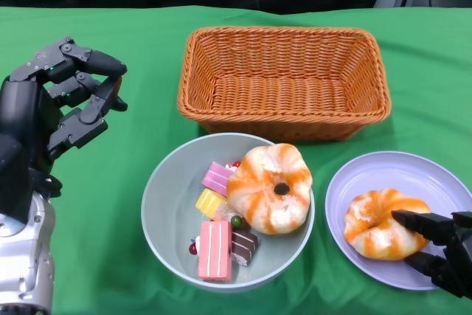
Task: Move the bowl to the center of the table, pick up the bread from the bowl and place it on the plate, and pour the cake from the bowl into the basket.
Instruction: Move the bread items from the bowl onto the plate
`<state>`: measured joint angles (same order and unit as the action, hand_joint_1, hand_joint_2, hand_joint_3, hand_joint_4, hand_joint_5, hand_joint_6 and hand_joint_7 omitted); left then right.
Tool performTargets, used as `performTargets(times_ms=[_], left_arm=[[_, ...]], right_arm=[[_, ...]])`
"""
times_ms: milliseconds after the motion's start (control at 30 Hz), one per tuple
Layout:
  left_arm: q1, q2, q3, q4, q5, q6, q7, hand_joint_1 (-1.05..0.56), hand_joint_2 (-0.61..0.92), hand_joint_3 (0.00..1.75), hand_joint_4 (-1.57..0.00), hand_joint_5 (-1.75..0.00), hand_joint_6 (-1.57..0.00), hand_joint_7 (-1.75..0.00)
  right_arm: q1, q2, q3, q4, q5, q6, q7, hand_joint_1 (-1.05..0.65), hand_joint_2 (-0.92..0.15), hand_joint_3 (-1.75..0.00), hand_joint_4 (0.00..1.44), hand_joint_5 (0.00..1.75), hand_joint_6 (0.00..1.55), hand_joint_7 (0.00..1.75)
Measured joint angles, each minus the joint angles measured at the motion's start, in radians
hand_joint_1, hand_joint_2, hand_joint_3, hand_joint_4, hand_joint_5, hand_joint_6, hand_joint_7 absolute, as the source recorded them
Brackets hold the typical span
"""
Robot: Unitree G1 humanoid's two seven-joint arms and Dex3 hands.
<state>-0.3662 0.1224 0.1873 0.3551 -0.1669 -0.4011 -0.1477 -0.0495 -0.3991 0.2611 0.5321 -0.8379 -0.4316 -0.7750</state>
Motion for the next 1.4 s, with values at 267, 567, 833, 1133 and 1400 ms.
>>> performTargets(times_ms=[267, 567, 833, 1133, 1400], left_arm=[[0.001, 0.000, 0.001, -0.017, 0.001, 0.000, 0.000, -0.10, 0.79, 0.58, -0.79, -1.39, -0.85, -0.99], [0.001, 0.000, 0.002, -0.017, 0.001, -0.001, 0.000, -0.10, 0.79, 0.59, -0.79, -1.39, -0.85, -1.00], [0.001, 0.001, 0.003, -0.008, 0.001, -0.002, 0.000, -0.10, 0.80, 0.59, -0.79, -1.38, -0.85, -1.00], [0.001, 0.005, 0.008, -0.002, 0.000, -0.003, 0.000, -0.11, 0.79, 0.58, -0.79, -1.39, -0.85, -0.98], [0.000, 0.005, 0.009, 0.002, 0.000, -0.004, 0.000, -0.12, 0.79, 0.57, -0.79, -1.39, -0.86, -0.97]], right_arm=[[0.000, -0.006, 0.026, 0.000, -0.006, 0.031, -0.002, -0.21, -0.91, -0.01, 0.82, 0.82, 1.08, 0.01], [0.059, -0.021, 0.034, -0.148, -0.033, 0.177, 0.102, -0.27, -0.88, 0.00, 0.49, 0.00, 0.77, 0.00], [0.094, 0.000, 0.030, -0.246, -0.002, 0.200, 0.132, -0.37, -0.86, 0.00, 0.25, 0.00, 0.61, 0.00], [0.221, 0.000, -0.025, -0.586, 0.065, 0.272, 0.364, -0.64, -0.92, -0.05, 0.18, 0.09, 0.37, 0.01], [0.277, 0.021, -0.058, -0.745, 0.099, 0.348, 0.500, -0.63, -0.92, -0.05, 0.31, 0.12, 0.43, 0.02]])
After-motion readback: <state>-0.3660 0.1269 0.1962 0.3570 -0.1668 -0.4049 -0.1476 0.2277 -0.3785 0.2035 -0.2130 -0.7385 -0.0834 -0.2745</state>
